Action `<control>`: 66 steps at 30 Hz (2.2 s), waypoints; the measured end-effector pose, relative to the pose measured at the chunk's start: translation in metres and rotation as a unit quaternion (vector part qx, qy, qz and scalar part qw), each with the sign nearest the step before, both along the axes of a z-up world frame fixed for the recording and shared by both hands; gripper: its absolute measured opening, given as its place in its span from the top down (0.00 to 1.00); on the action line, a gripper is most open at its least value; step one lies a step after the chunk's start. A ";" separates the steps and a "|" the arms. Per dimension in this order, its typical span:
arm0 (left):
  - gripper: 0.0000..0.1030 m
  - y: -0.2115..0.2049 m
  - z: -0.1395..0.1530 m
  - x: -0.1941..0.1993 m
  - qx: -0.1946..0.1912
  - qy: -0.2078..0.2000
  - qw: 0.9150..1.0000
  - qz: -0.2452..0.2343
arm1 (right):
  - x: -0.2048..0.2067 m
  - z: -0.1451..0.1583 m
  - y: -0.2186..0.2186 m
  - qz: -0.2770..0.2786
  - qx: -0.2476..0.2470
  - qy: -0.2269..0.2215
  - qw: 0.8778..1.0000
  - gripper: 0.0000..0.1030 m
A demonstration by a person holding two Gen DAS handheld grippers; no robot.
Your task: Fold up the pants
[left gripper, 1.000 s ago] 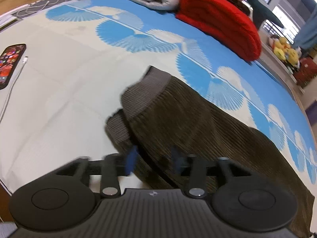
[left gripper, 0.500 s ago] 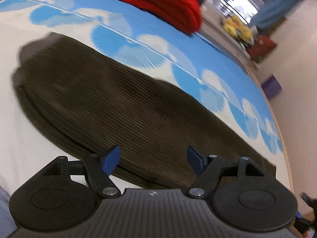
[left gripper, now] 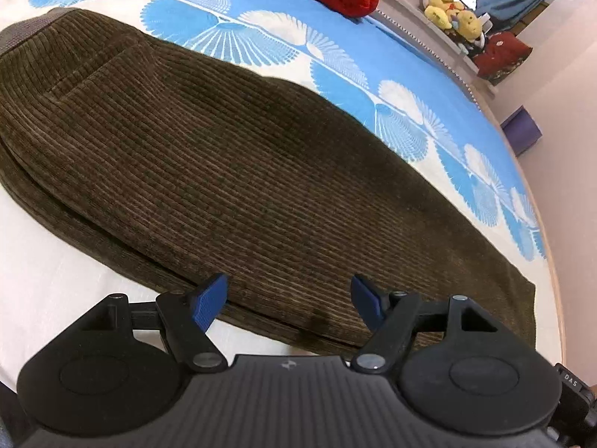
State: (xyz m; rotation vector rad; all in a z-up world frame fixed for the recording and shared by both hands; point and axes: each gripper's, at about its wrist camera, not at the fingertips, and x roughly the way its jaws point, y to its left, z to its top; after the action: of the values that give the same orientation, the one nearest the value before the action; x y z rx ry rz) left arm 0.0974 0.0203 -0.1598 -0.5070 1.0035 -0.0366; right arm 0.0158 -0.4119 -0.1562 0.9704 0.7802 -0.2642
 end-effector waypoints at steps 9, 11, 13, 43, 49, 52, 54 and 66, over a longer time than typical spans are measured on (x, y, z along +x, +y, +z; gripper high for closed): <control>0.25 -0.009 -0.009 0.011 -0.003 0.016 1.000 -0.025 | 0.012 -0.018 0.005 -0.019 0.024 0.047 0.998 0.53; 0.25 -0.011 -0.010 0.010 0.000 0.016 1.000 -0.027 | 0.012 -0.021 0.007 -0.026 0.025 0.055 0.998 0.53; 0.25 -0.012 -0.012 0.012 -0.002 0.021 0.999 -0.025 | 0.017 -0.021 0.010 -0.031 0.022 0.060 0.997 0.53; 0.22 0.004 -0.026 0.029 -0.056 0.045 0.997 -0.023 | 0.017 -0.019 0.004 -0.066 0.032 0.009 0.997 0.61; 0.60 0.007 -0.029 0.035 -0.045 0.056 0.997 -0.005 | 0.022 -0.024 0.006 -0.057 0.024 0.040 0.997 0.61; 0.87 0.009 -0.031 0.031 -0.028 0.057 0.998 0.002 | 0.024 -0.025 0.007 -0.052 0.016 0.049 0.997 0.77; 0.89 0.010 -0.028 0.025 -0.032 0.052 0.998 0.009 | 0.023 -0.024 0.007 -0.055 0.000 0.048 0.997 0.92; 0.88 0.000 -0.028 0.014 -0.001 0.017 1.000 -0.019 | -0.001 -0.028 -0.002 -0.008 0.003 0.041 0.999 0.92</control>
State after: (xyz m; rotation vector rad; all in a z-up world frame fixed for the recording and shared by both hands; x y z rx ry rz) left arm 0.1115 0.0206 -0.1879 -0.4914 1.0472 -0.0636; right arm 0.0147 -0.4137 -0.1838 0.9771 0.8484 -0.3172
